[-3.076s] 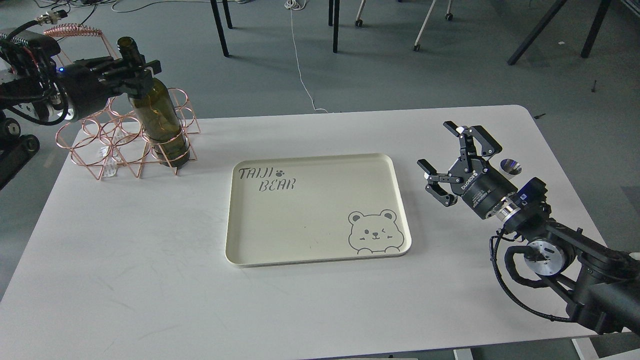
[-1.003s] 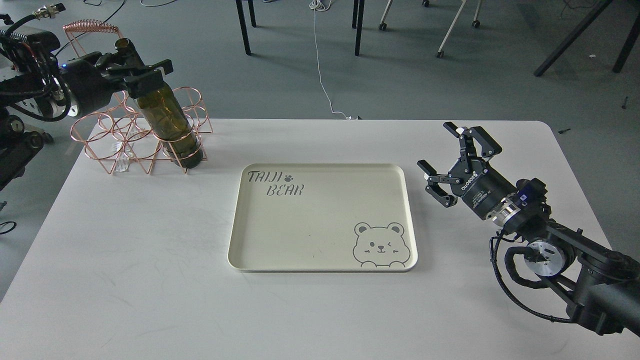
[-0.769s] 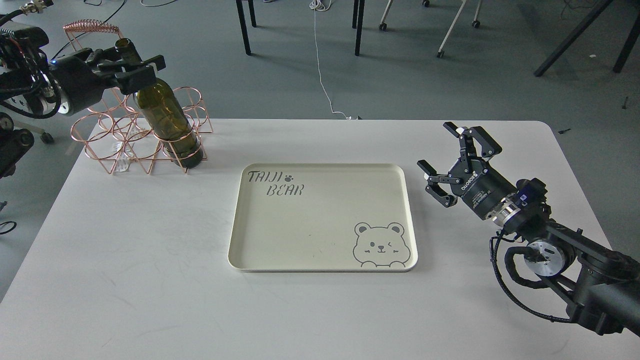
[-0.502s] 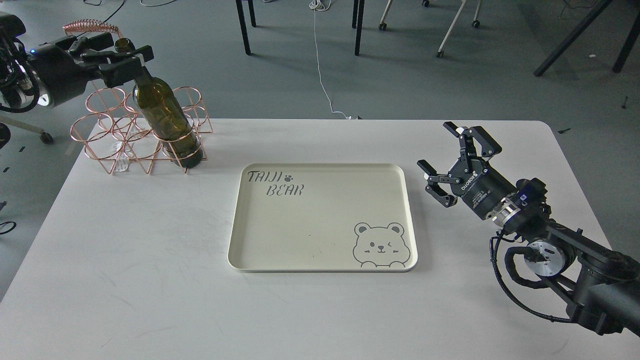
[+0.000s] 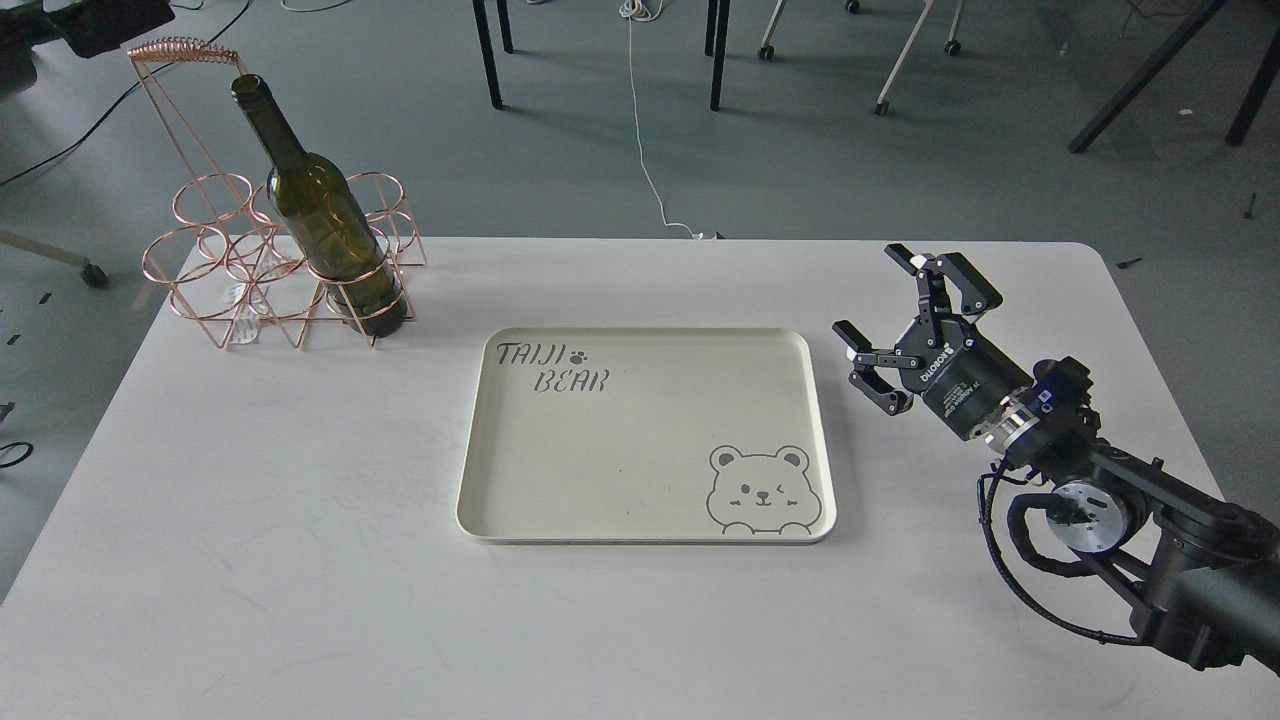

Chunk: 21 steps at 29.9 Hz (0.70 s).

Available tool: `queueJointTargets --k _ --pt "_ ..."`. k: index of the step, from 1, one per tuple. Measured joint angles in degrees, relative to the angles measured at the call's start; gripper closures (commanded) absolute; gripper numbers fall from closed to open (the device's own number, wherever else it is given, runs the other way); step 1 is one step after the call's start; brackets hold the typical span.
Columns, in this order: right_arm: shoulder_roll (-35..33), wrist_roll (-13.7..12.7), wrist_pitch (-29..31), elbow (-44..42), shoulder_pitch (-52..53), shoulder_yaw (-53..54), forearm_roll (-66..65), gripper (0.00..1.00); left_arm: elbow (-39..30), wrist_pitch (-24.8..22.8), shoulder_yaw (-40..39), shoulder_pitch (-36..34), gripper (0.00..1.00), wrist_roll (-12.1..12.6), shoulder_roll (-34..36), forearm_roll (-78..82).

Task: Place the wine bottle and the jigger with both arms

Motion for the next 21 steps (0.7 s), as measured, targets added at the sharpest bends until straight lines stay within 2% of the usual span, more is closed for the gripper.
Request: queueJointTargets --k 5,12,18,21 --pt "-0.2 0.0 0.0 1.6 0.4 0.4 0.0 0.01 -11.3 0.0 -0.6 0.5 0.02 0.0 1.3 -20.6" --pt "-3.0 0.0 0.0 6.0 0.6 4.0 0.0 0.01 -17.9 -0.1 -0.7 1.8 0.02 0.0 -0.1 -41.4" --pt "-7.0 0.0 0.0 9.8 0.1 6.6 0.0 0.01 -19.3 -0.2 -3.1 9.7 0.02 0.0 -6.1 -44.4" --pt "-8.2 0.0 0.0 10.5 -0.2 7.5 0.0 0.01 -20.5 -0.2 -9.2 18.5 0.02 0.0 -11.4 -44.5"
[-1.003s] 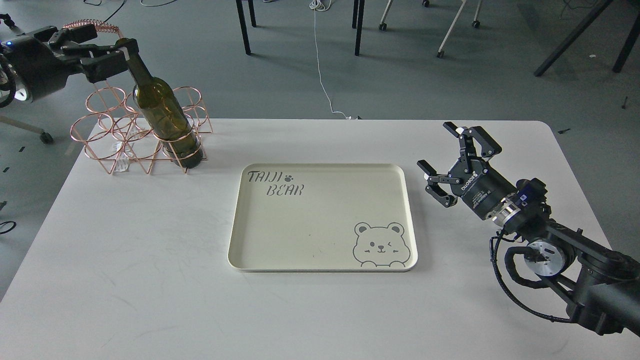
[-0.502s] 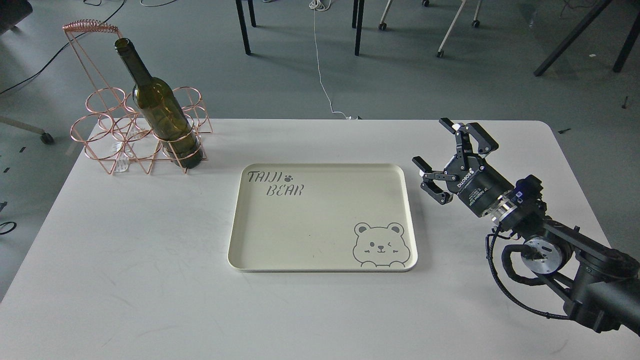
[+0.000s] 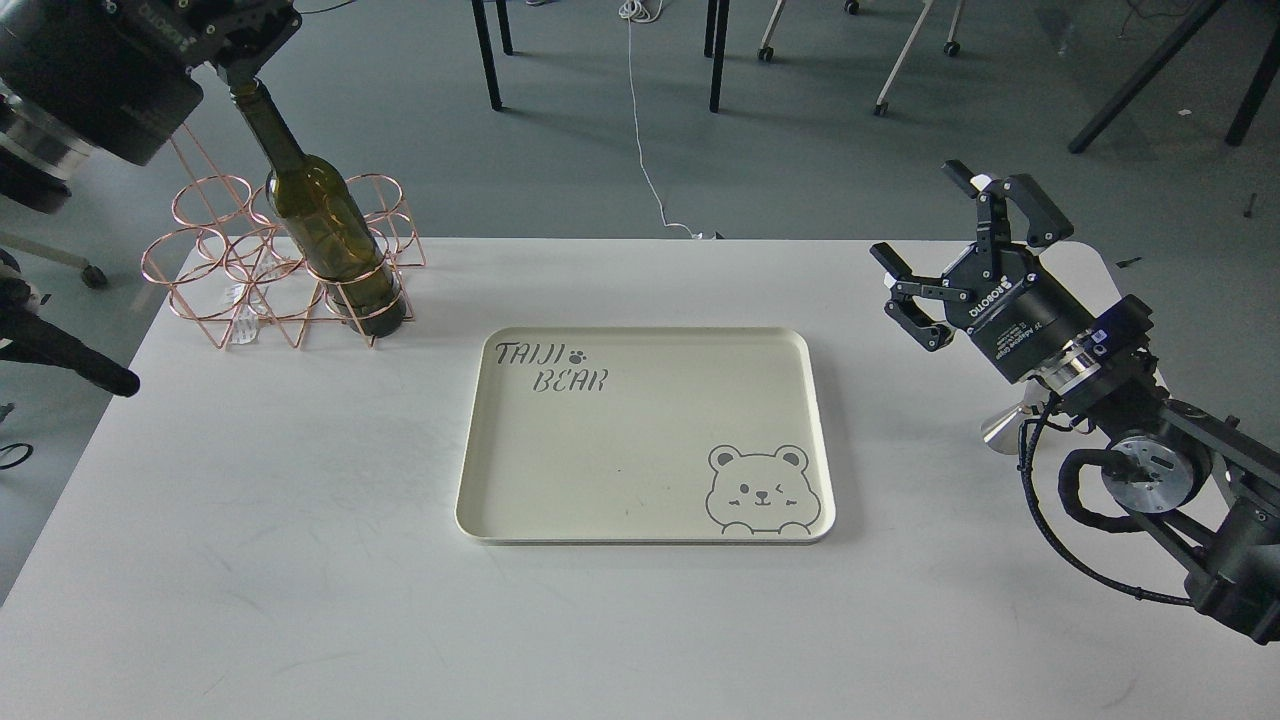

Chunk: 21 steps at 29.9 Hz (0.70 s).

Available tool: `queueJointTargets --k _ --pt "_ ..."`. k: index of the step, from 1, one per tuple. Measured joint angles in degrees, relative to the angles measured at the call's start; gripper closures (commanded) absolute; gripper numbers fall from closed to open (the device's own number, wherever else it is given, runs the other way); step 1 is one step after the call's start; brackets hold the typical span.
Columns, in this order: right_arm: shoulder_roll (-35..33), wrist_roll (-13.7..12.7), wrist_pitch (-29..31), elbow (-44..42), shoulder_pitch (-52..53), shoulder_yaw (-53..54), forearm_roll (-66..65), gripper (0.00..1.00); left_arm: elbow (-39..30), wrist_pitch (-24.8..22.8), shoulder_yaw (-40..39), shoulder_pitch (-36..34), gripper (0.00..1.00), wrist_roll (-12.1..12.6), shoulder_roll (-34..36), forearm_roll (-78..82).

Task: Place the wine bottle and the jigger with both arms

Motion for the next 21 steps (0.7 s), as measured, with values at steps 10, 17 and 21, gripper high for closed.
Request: queueJointTargets --k 10,17,21 --pt "0.5 0.0 0.0 0.4 -1.6 1.8 0.1 0.01 -0.7 -2.7 -21.8 30.0 0.02 7.7 -24.5 1.8" --pt "1.0 0.0 0.0 0.1 -4.1 3.5 0.2 0.01 5.4 -2.8 -22.2 36.4 0.02 9.0 -28.7 9.0" --pt "1.9 0.0 0.0 0.0 -4.8 4.4 0.2 0.01 8.2 -2.9 -22.4 36.9 0.02 9.5 -29.2 9.3"
